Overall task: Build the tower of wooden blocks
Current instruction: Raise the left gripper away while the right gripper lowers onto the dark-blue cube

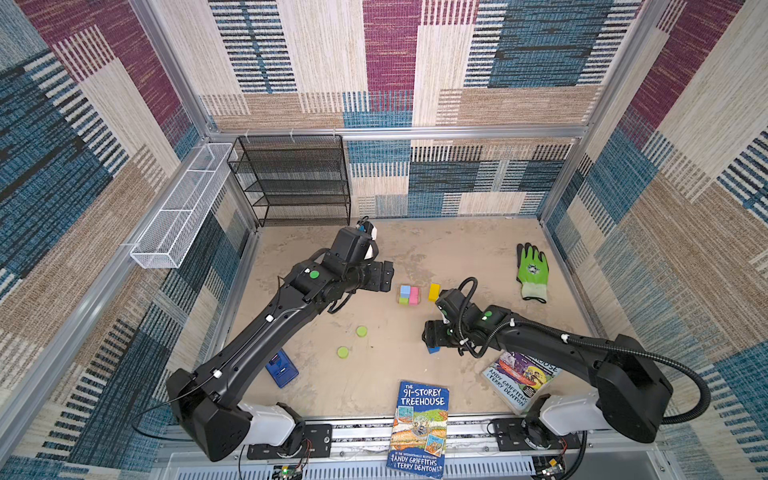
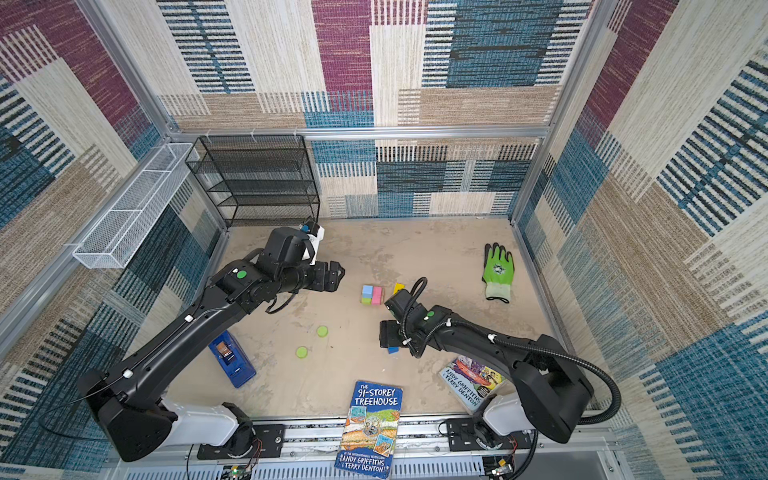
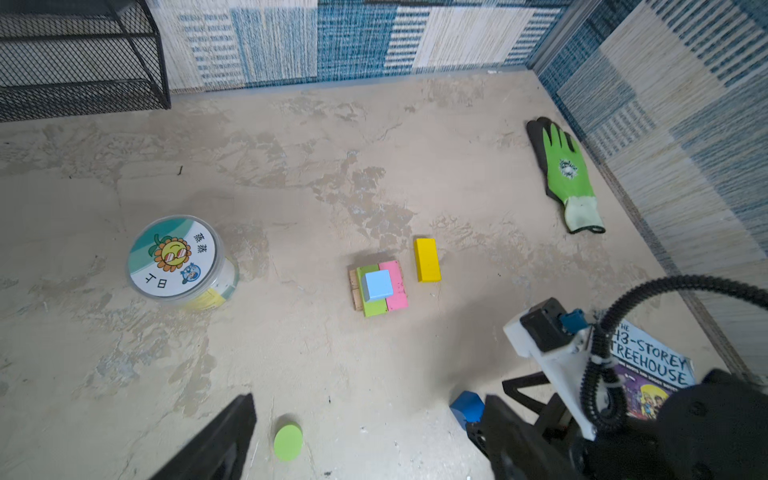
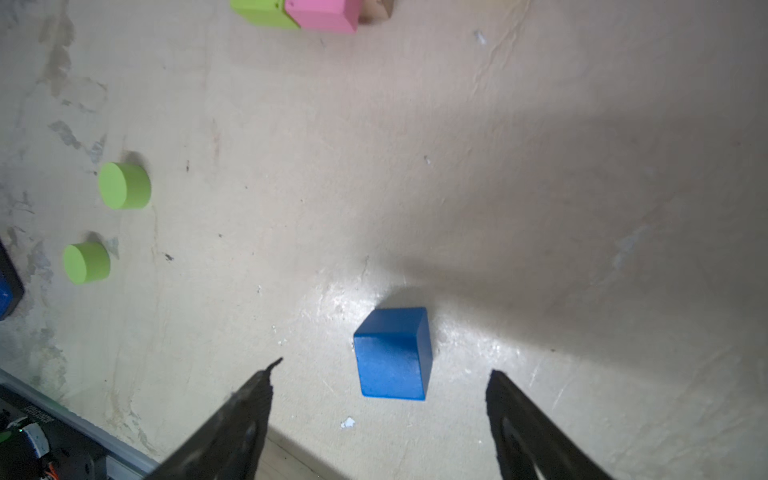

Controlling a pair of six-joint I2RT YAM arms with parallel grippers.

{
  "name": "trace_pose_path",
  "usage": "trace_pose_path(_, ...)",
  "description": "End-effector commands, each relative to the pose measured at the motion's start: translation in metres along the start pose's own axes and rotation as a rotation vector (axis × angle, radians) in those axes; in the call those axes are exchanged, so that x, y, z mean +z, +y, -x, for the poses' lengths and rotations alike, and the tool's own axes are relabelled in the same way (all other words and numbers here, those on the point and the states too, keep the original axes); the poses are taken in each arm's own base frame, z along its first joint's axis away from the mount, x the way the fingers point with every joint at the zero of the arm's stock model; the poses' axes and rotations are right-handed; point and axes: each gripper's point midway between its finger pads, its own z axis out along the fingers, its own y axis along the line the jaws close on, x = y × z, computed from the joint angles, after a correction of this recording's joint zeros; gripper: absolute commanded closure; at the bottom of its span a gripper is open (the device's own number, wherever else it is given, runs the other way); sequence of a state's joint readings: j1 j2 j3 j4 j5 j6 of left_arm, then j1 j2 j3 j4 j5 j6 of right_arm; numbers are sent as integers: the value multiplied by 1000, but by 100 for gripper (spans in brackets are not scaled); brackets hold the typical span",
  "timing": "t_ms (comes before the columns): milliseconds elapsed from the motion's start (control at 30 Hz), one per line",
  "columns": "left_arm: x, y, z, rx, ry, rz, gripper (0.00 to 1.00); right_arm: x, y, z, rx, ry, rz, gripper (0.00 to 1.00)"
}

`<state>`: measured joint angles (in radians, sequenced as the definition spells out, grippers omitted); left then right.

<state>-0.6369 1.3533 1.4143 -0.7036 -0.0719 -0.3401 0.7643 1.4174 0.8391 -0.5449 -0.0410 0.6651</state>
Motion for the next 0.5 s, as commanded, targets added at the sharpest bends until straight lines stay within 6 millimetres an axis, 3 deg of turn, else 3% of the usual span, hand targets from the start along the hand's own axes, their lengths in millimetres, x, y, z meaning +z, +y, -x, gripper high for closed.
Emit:
trace_pose_path(0, -3, 1, 10, 2, -72, -9, 10, 4, -1, -1, 0, 7, -45, 20)
trace_pose_path(467, 1, 18, -11, -30, -44, 27, 12, 19, -8, -11, -47, 85, -170, 42)
